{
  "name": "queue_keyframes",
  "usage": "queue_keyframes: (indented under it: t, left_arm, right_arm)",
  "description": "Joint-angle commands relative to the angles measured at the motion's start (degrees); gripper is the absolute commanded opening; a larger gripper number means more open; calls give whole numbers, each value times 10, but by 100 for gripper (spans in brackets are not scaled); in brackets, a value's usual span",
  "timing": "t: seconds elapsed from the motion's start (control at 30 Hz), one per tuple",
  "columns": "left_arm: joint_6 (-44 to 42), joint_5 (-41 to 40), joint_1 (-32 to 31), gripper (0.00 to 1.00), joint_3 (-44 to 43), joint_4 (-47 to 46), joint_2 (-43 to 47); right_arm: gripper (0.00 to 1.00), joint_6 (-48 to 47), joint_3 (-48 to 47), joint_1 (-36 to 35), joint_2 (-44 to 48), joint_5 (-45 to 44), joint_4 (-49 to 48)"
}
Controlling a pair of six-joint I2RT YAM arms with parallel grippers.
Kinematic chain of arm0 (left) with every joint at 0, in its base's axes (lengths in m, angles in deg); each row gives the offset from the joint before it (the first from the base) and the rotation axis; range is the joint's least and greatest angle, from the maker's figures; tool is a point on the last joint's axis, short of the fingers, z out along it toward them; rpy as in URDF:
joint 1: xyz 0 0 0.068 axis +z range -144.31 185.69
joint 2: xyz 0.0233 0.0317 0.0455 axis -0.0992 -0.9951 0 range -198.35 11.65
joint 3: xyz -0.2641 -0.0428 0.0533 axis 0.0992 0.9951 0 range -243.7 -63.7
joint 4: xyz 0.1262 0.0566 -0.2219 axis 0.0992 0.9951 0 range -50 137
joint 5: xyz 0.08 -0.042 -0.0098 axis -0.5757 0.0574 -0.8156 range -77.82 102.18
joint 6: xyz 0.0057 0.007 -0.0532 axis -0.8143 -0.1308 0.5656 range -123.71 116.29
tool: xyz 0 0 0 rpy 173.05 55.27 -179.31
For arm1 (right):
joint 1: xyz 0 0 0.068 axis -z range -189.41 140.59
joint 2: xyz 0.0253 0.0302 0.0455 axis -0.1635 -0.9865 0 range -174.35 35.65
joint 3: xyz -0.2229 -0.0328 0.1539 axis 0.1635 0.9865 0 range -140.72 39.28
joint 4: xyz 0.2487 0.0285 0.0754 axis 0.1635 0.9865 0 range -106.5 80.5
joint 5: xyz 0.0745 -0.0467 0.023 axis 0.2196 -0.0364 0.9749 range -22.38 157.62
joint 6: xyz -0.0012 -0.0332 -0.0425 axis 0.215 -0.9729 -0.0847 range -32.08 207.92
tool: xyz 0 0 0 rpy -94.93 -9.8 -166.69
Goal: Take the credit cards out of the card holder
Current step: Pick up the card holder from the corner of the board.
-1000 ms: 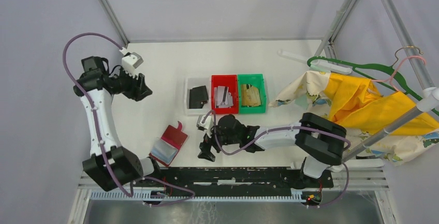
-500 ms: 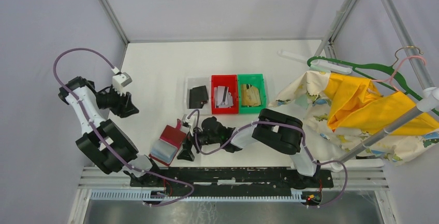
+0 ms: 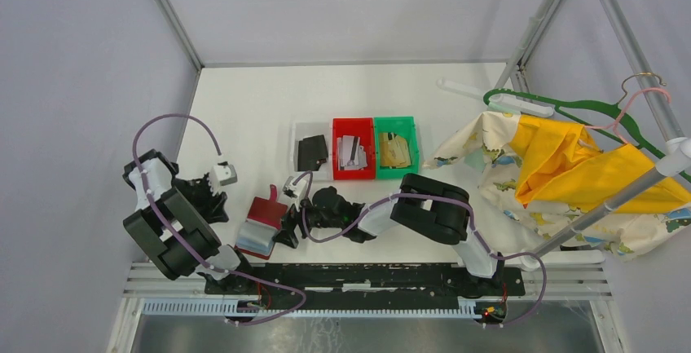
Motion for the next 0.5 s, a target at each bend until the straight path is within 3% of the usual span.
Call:
queue_keyframes:
  t: [0.0,0.23,0.47]
  left_arm:
    - [-132,-29,-3,54,53,-14,22]
    - [-121,37,-42,53,94,-36,37]
    - [-77,70,-100,52,126,-72,45]
  right_arm:
    - [84,35,4,0,-5,-67,-32]
    - [58,87,-14,14,-25,-84,-38]
    - [58,163,-13,15,-61,1,-156]
